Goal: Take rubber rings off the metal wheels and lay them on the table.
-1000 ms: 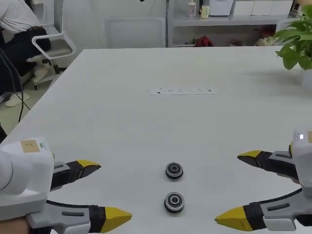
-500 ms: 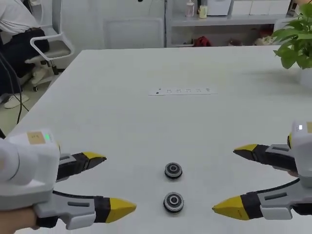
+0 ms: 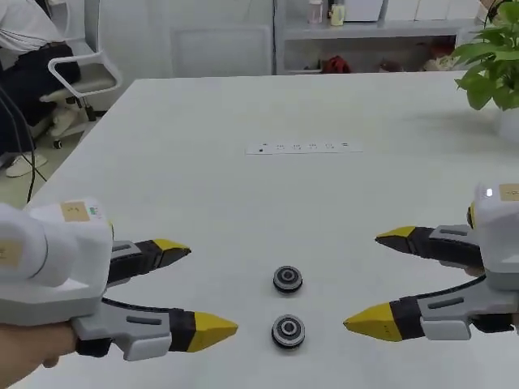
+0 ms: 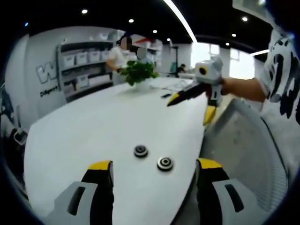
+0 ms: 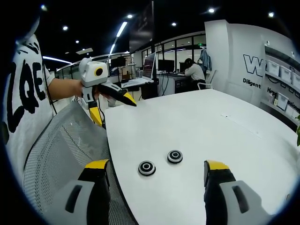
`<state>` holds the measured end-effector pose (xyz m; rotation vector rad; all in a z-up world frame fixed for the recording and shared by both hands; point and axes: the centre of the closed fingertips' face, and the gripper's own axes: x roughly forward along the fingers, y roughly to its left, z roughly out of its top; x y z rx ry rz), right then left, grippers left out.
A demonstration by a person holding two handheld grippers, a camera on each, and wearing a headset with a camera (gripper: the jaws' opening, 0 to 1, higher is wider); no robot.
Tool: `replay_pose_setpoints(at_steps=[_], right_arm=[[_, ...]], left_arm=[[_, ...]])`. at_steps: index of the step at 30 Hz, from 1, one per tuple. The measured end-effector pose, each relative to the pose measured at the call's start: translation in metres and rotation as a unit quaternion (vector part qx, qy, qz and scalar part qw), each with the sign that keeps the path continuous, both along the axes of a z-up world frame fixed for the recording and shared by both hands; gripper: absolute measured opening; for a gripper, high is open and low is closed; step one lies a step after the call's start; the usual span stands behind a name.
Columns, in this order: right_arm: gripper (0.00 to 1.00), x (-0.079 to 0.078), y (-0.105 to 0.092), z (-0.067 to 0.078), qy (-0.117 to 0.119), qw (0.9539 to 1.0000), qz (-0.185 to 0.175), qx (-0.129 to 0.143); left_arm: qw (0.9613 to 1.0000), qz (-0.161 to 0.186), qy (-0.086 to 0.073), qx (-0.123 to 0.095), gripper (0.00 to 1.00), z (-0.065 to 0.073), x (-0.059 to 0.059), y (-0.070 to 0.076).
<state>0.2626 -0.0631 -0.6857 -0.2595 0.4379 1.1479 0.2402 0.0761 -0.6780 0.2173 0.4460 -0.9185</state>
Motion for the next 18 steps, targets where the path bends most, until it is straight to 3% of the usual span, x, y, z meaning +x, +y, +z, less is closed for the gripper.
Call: replay_pose_setpoints(at_steps=[18], right_arm=[[0.73,0.016,0.012,0.002,-0.011,0.9996,0.025,0.001]], left_arm=[[0.9996,-0.023,-0.006,0.013,0.72,-0.006,0.015,-0.01]])
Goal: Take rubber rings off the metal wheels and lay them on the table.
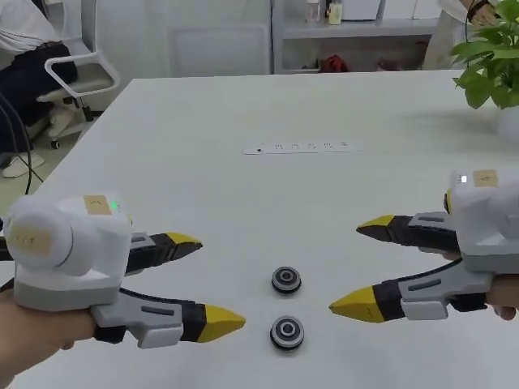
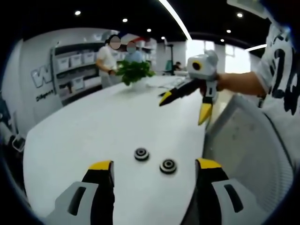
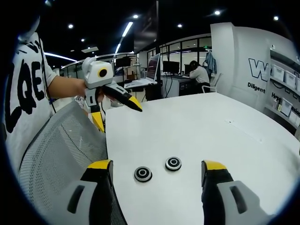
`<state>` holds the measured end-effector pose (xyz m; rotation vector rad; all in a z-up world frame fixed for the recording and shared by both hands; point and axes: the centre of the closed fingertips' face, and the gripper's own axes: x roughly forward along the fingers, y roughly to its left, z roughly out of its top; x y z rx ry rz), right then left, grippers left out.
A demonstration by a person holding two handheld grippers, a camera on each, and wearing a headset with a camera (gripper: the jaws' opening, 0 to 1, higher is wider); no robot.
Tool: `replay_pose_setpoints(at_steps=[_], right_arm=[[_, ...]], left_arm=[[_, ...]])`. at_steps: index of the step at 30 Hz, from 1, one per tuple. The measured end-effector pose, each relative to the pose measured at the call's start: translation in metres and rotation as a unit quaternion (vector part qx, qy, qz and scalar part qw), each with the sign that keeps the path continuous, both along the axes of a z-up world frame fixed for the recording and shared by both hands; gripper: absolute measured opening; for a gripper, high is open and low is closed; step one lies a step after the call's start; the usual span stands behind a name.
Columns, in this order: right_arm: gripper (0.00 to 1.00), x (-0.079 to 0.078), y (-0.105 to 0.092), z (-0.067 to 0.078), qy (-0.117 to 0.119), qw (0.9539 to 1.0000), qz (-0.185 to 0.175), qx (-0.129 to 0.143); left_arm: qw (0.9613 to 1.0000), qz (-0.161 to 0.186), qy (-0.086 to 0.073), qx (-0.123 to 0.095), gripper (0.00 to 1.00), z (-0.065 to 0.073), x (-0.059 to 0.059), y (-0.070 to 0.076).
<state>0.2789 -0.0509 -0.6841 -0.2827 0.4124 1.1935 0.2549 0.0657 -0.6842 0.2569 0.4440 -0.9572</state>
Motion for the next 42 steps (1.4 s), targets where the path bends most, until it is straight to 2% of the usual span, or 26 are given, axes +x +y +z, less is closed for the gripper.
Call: replay_pose_setpoints(at_steps=[22,42], right_arm=[[0.69,0.005,0.012,-0.011,-0.004,0.9991,0.033,-0.024],[0.65,0.004,0.011,-0.027,0.001,0.9984,0.041,-0.04]], left_arm=[[0.9996,-0.025,-0.003,0.008,0.67,-0.002,0.016,-0.01],[0.9991,-0.04,0.004,0.014,0.64,-0.013,0.018,-0.019]])
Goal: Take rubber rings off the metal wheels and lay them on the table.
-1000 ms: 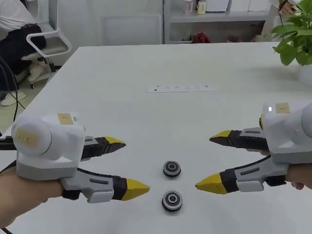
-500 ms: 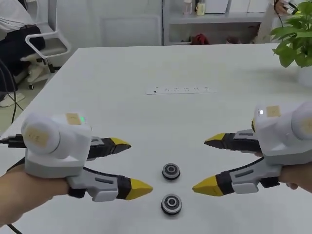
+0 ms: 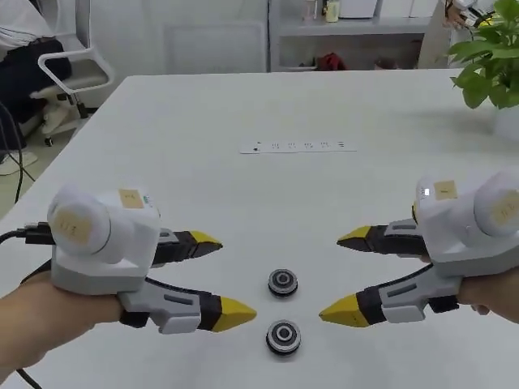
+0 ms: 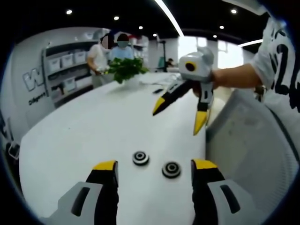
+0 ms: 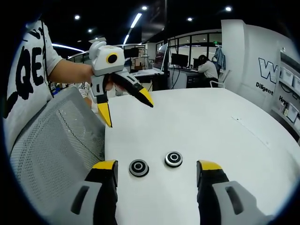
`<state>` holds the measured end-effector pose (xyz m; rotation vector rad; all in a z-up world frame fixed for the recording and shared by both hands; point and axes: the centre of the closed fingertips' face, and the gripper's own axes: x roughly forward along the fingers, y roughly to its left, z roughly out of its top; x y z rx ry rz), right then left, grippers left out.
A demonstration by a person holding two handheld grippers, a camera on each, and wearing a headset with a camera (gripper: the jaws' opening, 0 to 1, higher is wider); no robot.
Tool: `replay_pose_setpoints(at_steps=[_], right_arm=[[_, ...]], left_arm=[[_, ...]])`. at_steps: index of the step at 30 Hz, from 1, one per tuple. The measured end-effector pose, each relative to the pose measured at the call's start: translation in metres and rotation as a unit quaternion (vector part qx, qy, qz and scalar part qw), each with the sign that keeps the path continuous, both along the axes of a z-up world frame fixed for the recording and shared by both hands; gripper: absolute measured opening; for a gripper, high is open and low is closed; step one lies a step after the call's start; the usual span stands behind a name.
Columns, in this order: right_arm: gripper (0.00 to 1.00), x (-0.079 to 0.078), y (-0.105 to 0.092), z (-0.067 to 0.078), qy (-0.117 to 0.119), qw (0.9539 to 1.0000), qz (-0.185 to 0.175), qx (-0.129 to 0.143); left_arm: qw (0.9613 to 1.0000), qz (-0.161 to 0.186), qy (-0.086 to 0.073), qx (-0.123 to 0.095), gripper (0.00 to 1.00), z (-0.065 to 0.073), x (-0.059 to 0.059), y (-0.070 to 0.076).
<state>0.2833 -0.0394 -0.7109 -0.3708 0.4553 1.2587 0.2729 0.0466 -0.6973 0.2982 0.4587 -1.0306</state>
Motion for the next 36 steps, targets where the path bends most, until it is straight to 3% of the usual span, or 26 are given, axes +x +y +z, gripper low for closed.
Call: replay_pose_setpoints(at_steps=[11,36], right_arm=[[0.62,0.005,0.003,-0.012,0.003,0.9999,0.011,-0.007],[0.56,-0.005,0.014,-0.037,0.012,0.9984,0.047,-0.028]], left_arm=[[0.9999,-0.012,0.004,0.008,0.62,-0.007,0.003,-0.005],[0.9991,-0.038,0.013,0.017,0.57,-0.021,0.007,-0.022]])
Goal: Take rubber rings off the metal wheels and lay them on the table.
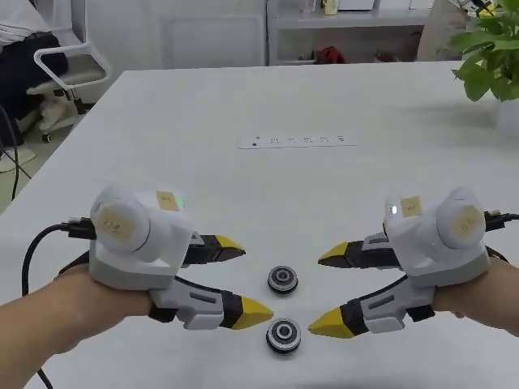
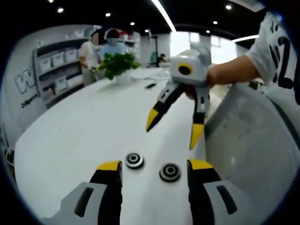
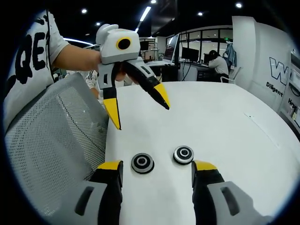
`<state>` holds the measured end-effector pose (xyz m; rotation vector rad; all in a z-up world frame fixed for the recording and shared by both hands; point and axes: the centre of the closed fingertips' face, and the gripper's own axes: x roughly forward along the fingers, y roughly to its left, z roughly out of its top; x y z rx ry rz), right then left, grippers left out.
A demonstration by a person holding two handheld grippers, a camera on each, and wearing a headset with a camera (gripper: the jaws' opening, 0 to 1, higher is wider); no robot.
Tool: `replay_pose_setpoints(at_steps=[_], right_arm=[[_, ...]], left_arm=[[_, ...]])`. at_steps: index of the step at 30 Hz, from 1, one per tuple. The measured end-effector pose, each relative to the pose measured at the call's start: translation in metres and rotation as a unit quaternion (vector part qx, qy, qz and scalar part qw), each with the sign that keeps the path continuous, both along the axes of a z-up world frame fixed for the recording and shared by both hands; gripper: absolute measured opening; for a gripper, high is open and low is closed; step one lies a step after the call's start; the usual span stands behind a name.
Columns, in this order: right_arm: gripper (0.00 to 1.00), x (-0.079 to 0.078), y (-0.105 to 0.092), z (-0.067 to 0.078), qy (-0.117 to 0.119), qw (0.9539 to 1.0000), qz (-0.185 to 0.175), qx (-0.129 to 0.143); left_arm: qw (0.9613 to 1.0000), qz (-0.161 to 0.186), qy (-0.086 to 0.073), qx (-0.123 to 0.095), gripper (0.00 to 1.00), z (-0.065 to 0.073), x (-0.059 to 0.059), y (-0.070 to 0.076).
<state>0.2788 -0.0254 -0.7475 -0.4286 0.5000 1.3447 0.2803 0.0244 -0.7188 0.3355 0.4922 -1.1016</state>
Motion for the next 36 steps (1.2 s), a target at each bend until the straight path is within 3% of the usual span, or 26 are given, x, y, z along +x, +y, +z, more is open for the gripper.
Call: replay_pose_setpoints(at_steps=[10,36], right_arm=[[0.51,-0.006,0.002,-0.011,0.006,0.9998,0.017,-0.01],[0.41,-0.012,0.013,-0.032,0.018,0.9975,0.057,-0.037]], left_arm=[[0.9998,-0.01,0.01,0.01,0.55,-0.012,-0.004,-0.006],[0.9979,-0.049,0.019,0.037,0.45,-0.035,-0.008,-0.02]])
